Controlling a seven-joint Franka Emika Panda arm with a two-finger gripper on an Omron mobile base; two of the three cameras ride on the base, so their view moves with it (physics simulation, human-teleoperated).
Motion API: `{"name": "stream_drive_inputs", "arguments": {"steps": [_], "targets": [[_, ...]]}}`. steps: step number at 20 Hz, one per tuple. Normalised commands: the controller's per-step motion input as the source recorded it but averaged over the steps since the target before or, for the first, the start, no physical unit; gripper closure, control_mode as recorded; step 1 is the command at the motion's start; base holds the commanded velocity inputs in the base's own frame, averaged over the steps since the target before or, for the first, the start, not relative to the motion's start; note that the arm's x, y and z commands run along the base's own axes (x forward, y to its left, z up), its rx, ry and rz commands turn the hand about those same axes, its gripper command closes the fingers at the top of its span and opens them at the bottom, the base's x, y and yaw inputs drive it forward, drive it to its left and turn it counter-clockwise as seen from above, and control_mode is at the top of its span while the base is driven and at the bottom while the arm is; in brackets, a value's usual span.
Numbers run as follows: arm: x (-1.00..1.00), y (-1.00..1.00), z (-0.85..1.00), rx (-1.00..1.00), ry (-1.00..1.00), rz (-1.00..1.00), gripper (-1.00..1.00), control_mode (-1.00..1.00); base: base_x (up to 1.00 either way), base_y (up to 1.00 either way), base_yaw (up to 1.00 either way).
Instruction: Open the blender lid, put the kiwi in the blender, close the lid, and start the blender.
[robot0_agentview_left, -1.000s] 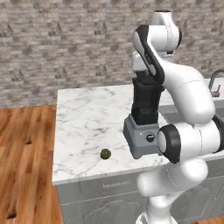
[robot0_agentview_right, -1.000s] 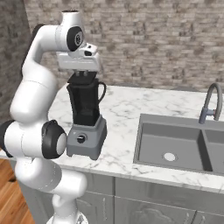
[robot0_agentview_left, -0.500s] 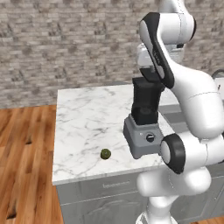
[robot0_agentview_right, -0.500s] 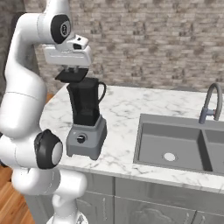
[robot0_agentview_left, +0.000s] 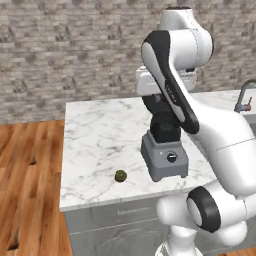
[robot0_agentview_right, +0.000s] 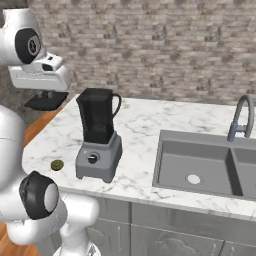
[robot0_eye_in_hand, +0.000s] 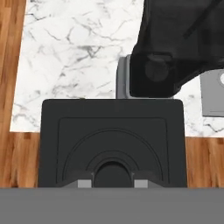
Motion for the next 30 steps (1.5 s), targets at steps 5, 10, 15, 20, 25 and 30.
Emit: {"name": "stream_drive_inputs", "arguments": {"steps": [5, 10, 15, 20, 25, 30], "targets": [[-0.22, 0.99, -0.48, 0.0, 0.04, -0.03, 1.0, -1.0, 0.0, 0.0, 0.0], [0.01, 1.0, -0.59, -0.03, 0.1, -0.05, 1.0, -1.0, 0.0, 0.0, 0.0], [0.3, 1.0, -0.57, -0.07, 0.13, -0.02, 1.0, -1.0, 0.0, 0.0, 0.0], [0.49, 0.64, -0.79, -0.07, 0.04, -0.03, 1.0, -1.0, 0.0, 0.0, 0.0], [0.48, 0.09, -0.88, 0.0, 0.0, 0.0, 1.0, -1.0, 0.0, 0.0, 0.0], [0.41, 0.09, -0.74, 0.0, 0.0, 0.0, 1.0, -1.0, 0.0, 0.0, 0.0]]}}
